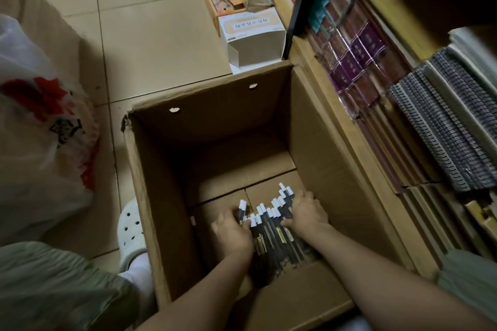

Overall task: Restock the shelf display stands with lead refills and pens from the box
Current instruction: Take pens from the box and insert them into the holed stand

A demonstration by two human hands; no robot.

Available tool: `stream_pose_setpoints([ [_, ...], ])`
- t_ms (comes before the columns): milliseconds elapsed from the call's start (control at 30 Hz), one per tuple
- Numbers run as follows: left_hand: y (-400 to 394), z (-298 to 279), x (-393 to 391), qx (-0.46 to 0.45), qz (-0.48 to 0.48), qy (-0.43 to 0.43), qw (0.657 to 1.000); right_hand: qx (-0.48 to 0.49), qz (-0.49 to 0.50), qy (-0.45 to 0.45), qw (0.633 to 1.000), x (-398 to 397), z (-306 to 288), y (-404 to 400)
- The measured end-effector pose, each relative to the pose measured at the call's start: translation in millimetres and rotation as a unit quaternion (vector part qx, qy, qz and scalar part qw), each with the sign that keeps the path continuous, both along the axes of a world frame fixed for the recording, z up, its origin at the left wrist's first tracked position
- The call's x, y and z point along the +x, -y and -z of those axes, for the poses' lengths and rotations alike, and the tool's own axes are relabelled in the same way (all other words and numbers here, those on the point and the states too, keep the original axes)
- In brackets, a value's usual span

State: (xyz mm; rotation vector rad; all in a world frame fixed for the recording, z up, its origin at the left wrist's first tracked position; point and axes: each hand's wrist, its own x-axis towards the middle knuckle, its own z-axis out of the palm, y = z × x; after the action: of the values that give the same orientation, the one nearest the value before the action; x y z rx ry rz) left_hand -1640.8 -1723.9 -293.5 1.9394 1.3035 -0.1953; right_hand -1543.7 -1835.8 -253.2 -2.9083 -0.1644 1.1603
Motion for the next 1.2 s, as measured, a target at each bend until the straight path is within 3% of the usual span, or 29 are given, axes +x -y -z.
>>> stream_pose_setpoints([
  [333, 3, 5, 6, -0.03, -0.011, -0.004, 0.999, 0.093, 0.118, -0.049, 0.987, 13, 4, 10],
  [600, 11, -8, 1, -0.087, 0.003, 0.095, 0.992, 0.098, 0.046, -0.041, 0.993, 3, 0, 0],
  [800, 13, -17, 7, -0.184, -0.088, 0.121, 0.972, 0.094, 0.041, -0.059, 0.993, 5, -3, 7],
  [967, 6, -28, 9, -0.184, -0.145, 0.118, 0.965, 0.109, 0.09, -0.06, 0.988, 8, -15, 11],
  [1100, -14, -40, 3, -0.029, -0.158, 0.014, 0.987, 0.164, 0.098, -0.078, 0.978, 7, -30, 8],
  [1200, -22, -44, -12, -0.036, -0.066, -0.091, 0.993, 0.188, 0.09, -0.079, 0.975, 3, -35, 3],
])
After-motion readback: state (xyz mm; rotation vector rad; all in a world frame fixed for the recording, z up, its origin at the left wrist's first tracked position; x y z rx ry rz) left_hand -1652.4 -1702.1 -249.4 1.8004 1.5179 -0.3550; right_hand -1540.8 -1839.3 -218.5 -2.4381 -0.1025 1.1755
